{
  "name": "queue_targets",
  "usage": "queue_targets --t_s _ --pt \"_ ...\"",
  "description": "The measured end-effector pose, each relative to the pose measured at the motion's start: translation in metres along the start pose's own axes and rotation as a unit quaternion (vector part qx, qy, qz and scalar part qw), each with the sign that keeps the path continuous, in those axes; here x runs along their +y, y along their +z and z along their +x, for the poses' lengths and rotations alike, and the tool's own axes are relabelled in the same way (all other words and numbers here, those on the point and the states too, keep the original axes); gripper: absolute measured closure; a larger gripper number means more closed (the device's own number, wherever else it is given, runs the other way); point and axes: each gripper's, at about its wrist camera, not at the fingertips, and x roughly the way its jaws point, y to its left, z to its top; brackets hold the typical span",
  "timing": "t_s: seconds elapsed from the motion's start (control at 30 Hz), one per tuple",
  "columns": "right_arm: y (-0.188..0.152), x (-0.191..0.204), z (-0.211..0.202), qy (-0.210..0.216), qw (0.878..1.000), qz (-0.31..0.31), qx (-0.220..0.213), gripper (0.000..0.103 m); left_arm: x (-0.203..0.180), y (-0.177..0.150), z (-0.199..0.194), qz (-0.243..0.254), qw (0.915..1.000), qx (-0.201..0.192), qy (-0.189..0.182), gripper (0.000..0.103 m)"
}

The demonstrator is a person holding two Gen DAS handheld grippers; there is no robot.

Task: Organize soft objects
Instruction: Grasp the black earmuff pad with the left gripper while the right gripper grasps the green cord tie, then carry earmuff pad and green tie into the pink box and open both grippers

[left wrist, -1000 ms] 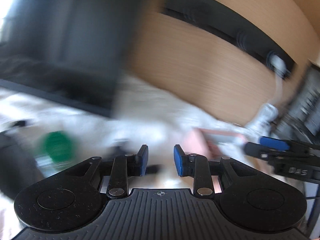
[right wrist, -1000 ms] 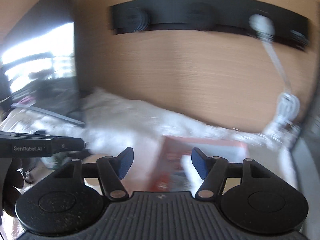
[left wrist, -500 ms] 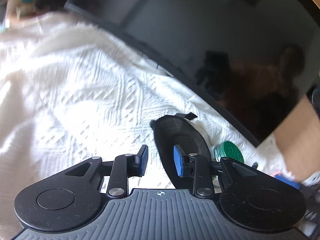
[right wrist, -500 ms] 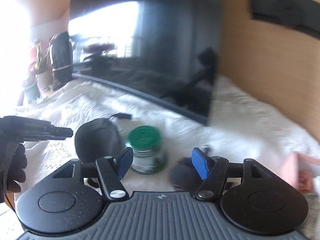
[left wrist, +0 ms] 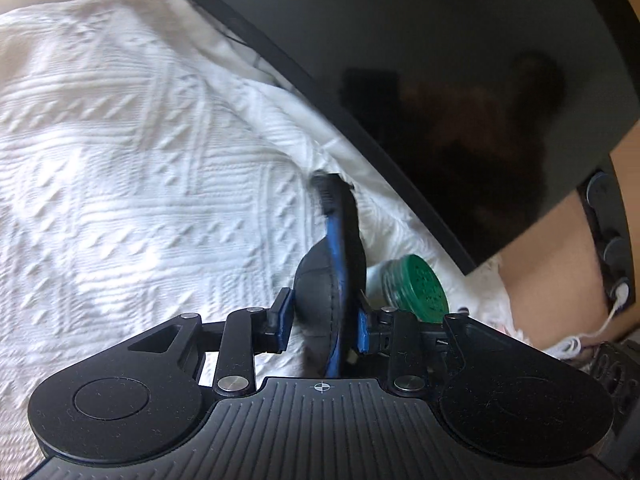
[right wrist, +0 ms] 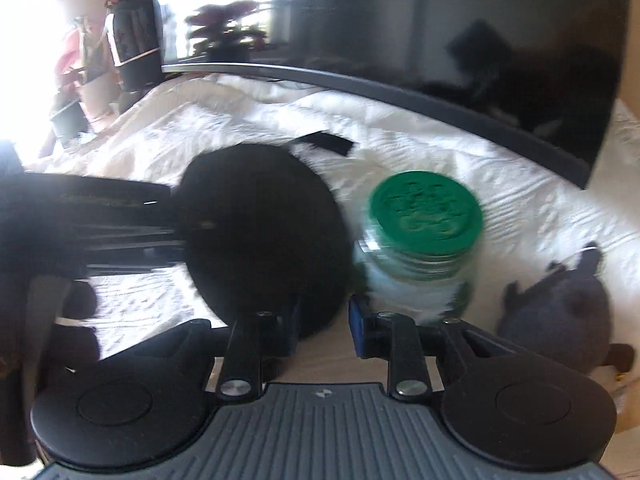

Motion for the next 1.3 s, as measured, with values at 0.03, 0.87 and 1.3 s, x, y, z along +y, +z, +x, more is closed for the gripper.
queue_targets --t_s 0.03,0.87,1.3 --pt "-0.001 0.004 0.001 0.007 1.0 -0.004 0.0 0.078 0.001 0.0 0.004 0.002 1.0 0.006 0.001 0.071" --pt "-0.072 0.023 -0.034 0.035 0.992 -0.113 0.054 0.083 -0.038 0.0 -0.033 0.118 0.9862 -0.021 0.114 0.077" --pt "-0.033 0.003 -0.094 0.022 0.996 -0.091 -0.006 0.083 -0.06 0.012 -0.034 0.131 0.9829 -0.032 0.125 0.077"
